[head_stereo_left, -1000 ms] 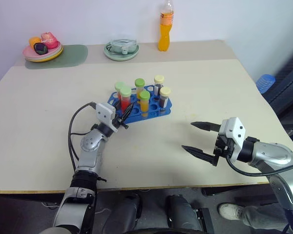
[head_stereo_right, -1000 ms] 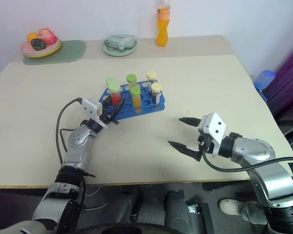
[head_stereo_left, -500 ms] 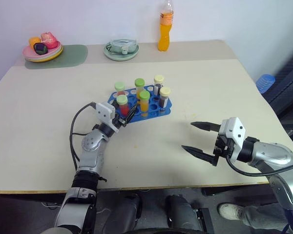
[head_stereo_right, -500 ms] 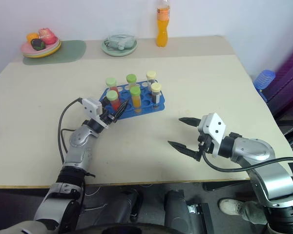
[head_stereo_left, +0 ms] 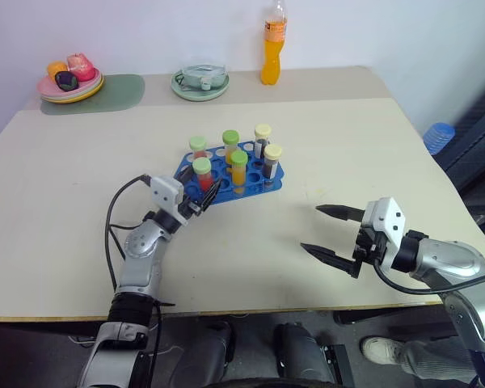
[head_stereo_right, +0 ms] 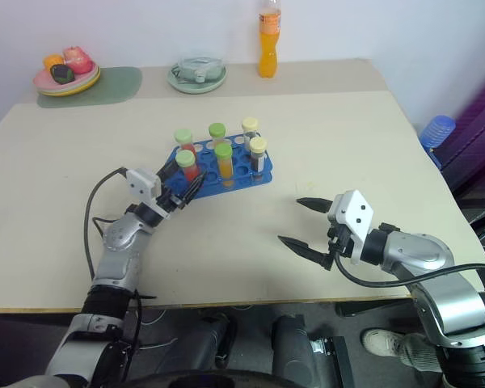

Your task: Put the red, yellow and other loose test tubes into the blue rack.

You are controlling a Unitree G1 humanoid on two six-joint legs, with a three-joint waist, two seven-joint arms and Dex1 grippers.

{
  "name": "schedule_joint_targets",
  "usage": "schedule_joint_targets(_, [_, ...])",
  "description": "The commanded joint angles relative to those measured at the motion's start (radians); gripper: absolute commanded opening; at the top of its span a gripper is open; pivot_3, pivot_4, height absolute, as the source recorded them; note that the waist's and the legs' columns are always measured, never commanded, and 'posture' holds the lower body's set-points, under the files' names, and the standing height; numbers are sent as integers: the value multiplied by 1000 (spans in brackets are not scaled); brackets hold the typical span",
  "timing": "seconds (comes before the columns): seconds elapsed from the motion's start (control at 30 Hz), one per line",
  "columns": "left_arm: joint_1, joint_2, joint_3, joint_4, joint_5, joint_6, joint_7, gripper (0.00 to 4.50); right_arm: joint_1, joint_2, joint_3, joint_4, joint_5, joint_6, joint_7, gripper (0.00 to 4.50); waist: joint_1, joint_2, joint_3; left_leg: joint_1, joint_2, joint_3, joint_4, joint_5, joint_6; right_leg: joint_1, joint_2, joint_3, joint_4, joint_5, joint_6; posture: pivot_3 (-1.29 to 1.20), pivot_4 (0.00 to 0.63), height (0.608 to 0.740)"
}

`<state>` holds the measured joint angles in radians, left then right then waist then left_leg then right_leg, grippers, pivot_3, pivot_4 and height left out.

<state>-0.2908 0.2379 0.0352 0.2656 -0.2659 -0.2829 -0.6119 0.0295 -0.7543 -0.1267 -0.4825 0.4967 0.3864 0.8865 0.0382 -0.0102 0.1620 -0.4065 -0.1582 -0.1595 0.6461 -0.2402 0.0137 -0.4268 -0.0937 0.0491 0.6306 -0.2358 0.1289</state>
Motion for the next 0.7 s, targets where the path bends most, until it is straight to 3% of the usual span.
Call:
schedule_joint_targets(0.03, [48,49,33,-105,-35,114,3,3390,4,10,-15,-39,14,-15,-4,4500,1,0,0,0,0,0,0,0,0,0,0,0,0,0,0,0,150,740])
schedule_joint_targets(0.27, [215,218,77,-351,-115,342,-66,3390,47,18,-66,-34,16,-6,-42,4500,1,0,0,0,0,0,-1,0,0,0,0,0,0,0,0,0,150,740])
schedule_joint_targets(0.37, [299,283,109,-419,-125,361,-101,3390,67,31,-94,-27,9,-16,-68,4500,1,1,0,0,0,0,-1,0,0,0,0,0,0,0,0,0,150,740])
schedule_joint_targets(0.5, [361,329,142,-460,-158,379,-145,3390,110,60,-149,-27,20,-6,-114,4500,3,1,1,0,0,0,-1,-1,0,0,0,0,0,-2,-3,0,150,740])
schedule_joint_targets(0.7, [354,322,150,-466,-174,363,-169,3390,199,88,-196,-11,2,-38,-125,4500,3,1,0,0,0,0,-1,-1,0,1,-1,0,-1,-2,-3,0,150,740])
